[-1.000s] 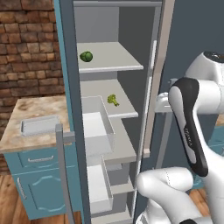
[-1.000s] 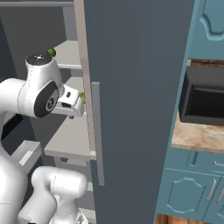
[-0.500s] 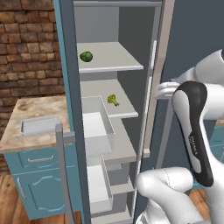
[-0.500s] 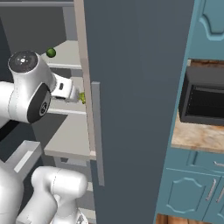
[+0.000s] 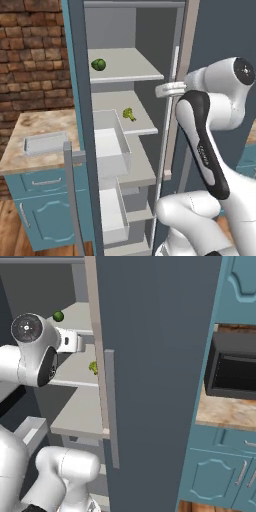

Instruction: Take the avocado and broccoli out of the freezer and place them in the tupperware container on the counter. Then put the tupperware containing the vegetables back in the freezer.

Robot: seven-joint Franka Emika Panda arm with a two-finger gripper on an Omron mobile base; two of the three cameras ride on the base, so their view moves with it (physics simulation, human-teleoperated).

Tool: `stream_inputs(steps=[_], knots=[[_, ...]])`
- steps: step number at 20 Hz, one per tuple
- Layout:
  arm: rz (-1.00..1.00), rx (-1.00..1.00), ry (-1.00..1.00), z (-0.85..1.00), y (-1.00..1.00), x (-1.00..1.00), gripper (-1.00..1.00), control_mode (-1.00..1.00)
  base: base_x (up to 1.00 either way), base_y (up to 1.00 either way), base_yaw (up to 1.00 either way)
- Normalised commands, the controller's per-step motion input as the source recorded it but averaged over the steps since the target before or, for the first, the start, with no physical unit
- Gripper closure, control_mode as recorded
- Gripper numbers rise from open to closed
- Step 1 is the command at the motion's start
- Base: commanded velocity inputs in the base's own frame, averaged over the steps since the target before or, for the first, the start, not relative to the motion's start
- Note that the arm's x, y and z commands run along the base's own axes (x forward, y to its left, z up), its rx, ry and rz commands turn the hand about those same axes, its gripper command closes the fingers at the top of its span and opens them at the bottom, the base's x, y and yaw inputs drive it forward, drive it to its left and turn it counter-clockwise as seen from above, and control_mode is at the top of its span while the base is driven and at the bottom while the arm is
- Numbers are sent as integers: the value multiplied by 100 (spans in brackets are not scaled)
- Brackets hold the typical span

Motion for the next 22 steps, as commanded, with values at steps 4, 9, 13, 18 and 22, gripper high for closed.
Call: stream_inputs(steps=[4, 9, 13, 18, 22], knots=[[6, 0, 0, 38, 41, 62, -100, -100, 0, 0, 0], [5, 0, 1, 27, 40, 70, -100, -100, 0, 0, 0], [5, 0, 0, 1, 48, 80, -100, -100, 0, 0, 0], [3, 0, 0, 0, 44, 75, -100, -100, 0, 0, 0], [2, 0, 0, 0, 36, 66, -100, -100, 0, 0, 0]])
